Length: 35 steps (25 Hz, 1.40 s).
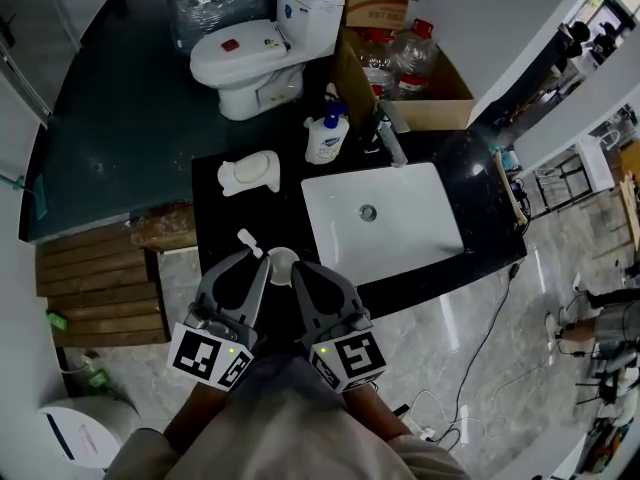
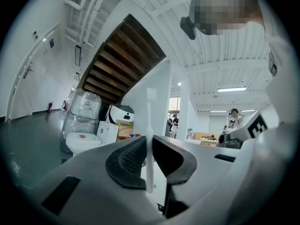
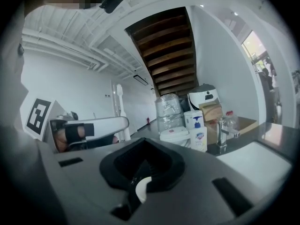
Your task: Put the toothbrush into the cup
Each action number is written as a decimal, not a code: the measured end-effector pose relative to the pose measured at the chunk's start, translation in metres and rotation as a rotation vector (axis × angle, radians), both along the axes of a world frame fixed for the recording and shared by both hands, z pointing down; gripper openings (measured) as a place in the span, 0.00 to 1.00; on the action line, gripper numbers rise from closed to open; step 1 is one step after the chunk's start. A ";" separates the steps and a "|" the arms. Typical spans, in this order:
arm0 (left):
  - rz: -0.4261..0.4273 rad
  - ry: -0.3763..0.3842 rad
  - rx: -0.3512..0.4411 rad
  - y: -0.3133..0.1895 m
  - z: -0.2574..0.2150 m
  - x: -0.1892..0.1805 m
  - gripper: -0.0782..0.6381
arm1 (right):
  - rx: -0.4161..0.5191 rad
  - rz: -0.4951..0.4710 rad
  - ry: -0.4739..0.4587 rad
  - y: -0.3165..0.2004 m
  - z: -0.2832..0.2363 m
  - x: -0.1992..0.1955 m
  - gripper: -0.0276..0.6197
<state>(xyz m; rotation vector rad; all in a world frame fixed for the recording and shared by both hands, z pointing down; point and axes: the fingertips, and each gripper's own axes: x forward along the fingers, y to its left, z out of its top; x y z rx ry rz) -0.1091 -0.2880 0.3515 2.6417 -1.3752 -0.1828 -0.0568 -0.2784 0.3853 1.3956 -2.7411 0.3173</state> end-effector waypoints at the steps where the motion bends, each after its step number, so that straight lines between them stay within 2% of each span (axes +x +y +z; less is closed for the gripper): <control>1: -0.002 0.002 -0.004 -0.001 0.001 0.000 0.18 | -0.004 -0.001 0.001 -0.002 0.001 0.001 0.05; 35: 0.009 -0.027 -0.090 -0.015 0.056 0.014 0.18 | -0.098 0.012 -0.015 -0.010 0.029 0.016 0.05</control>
